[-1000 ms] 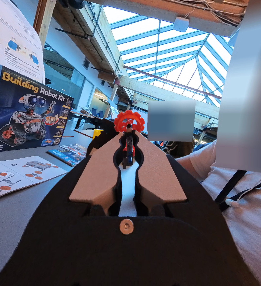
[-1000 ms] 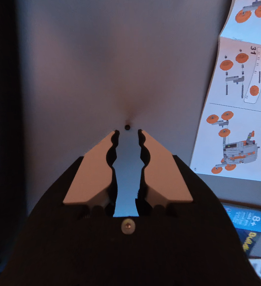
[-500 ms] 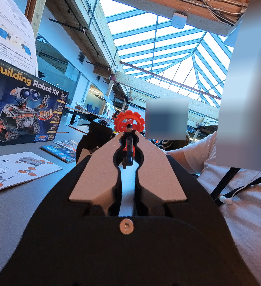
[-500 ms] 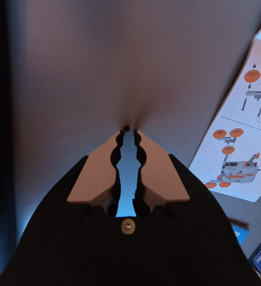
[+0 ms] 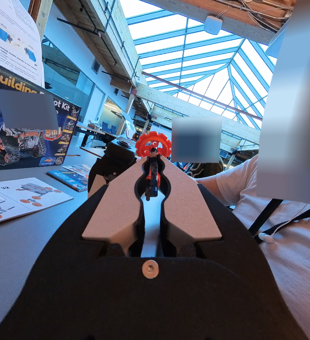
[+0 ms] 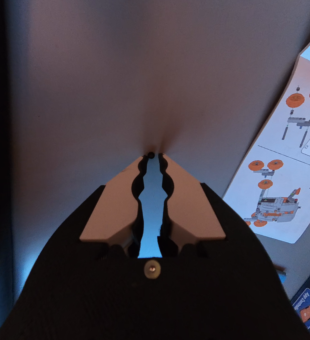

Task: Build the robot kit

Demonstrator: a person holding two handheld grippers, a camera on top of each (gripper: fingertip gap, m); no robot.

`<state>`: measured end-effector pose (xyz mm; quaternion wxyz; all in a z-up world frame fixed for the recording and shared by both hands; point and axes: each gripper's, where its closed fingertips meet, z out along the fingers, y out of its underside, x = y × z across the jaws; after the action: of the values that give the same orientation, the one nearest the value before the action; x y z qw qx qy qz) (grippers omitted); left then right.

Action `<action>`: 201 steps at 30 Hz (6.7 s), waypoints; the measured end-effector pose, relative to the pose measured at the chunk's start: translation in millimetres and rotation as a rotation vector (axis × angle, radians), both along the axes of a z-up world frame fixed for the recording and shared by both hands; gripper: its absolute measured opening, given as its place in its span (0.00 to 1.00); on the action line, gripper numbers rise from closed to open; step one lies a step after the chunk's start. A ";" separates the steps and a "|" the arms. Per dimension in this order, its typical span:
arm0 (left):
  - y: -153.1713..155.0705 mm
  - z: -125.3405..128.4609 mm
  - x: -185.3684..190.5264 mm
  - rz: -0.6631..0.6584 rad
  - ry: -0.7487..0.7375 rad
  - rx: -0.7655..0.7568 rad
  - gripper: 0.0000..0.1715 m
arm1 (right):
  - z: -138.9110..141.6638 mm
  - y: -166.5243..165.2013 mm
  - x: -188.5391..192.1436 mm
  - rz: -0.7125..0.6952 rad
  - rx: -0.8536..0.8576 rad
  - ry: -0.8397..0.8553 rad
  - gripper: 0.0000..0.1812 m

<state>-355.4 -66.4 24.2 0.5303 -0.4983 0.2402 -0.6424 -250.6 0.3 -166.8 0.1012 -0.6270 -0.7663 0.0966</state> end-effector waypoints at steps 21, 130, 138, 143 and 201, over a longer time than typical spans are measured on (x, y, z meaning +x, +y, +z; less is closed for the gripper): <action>-5.6 2.1 0.4 -0.074 -0.044 -0.021 0.03 | 102.9 -8.4 -54.9 -0.042 0.076 0.559 0.03; -10.6 -81.8 47.3 -0.405 0.248 -0.464 0.03 | 114.3 -70.6 -55.4 -0.190 -0.419 1.197 0.03; -10.8 -83.6 47.8 -0.409 0.256 -0.470 0.03 | 112.0 -71.5 -55.9 -0.184 -0.422 1.185 0.03; -6.0 -81.2 46.4 -0.399 0.227 -0.483 0.03 | 114.2 -66.7 -57.2 -0.201 -0.421 1.208 0.03; 5.6 -84.3 47.1 -0.295 0.239 -0.470 0.03 | 105.7 -57.2 -46.6 -0.210 -0.378 1.133 0.02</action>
<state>-308.3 -60.8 -60.1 0.2694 -0.6391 0.2156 -0.6874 -297.2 -56.8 -61.0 0.3891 -0.5575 -0.4968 0.5393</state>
